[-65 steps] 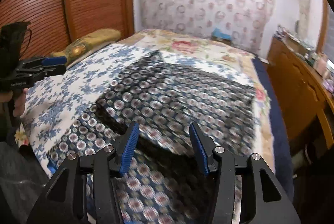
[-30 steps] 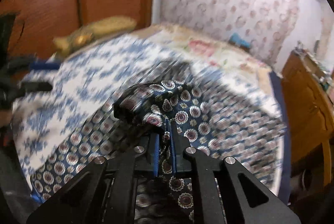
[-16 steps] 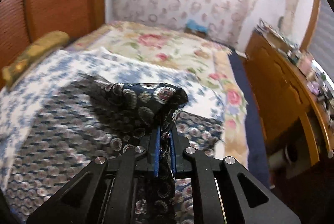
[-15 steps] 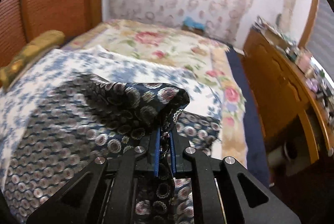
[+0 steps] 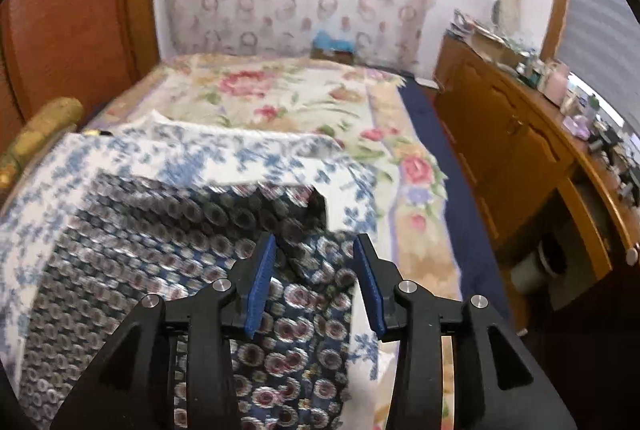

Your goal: Fold small clothes

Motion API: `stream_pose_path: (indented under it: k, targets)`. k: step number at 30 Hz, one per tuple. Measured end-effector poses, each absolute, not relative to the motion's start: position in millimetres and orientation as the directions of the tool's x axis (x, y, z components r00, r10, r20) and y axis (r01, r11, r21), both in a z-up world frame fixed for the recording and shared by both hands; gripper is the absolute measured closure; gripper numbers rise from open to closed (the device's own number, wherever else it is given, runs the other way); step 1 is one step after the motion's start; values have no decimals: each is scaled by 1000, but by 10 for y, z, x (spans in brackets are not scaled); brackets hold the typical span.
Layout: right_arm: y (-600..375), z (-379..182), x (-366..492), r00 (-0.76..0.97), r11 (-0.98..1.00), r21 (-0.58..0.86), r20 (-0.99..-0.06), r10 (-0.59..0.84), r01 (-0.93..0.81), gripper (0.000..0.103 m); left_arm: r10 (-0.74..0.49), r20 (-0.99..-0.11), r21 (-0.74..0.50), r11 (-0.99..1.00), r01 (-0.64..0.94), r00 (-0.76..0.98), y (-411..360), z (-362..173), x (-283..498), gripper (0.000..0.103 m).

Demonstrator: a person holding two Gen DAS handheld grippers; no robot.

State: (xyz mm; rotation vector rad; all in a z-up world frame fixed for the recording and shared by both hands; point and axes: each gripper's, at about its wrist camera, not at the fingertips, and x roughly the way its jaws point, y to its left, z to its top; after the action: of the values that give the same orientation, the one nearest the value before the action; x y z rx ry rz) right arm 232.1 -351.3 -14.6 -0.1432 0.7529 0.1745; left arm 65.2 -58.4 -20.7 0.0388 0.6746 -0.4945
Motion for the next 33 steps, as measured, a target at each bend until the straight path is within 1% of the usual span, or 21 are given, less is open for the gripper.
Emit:
stream_pose_path:
  k: [3,7,10,11,15,18,22,25,29,33]
  targets:
    - [-3410,-132,2385,721,969,-69,-681,127,-237,62,-429,-614,-120,881,458,662,-622,-228,646,53]
    - [-3261,-161,2541,731,968,-92,-673,114,-235,62,-433,-626,-121,876,467,648,-672,-274,653,53]
    - [-3218,-227,2725,734,976,-128,-678,44,-177,62,-437,-632,-124,872,473,640,-703,-302,656,53]
    - [-3228,-251,2777,723,977,-126,-690,38,-172,62,-438,-633,-124,871,475,638,-710,-309,652,53]
    - [-3328,-520,2992,645,975,-191,-761,-76,-110,62,-442,-637,-125,867,482,632,-731,-328,634,53]
    - [-3470,-665,3012,619,970,-231,-774,-132,-81,63,-445,-641,-126,865,486,626,-742,-349,630,53]
    - [-3610,-542,2843,652,983,-161,-756,-63,-92,63,-447,-650,-128,862,491,614,-781,-382,636,53]
    - [-3561,-365,2579,689,980,-148,-724,-15,-135,63,-452,-654,-127,856,501,607,-817,-393,623,53]
    - [-3438,-253,2042,713,967,-132,-698,67,-220,62,-461,-664,-130,847,516,589,-873,-418,598,53]
    - [-3332,-331,1432,719,944,-126,-680,143,-306,60,-461,-680,-129,841,525,570,-930,-463,580,53]
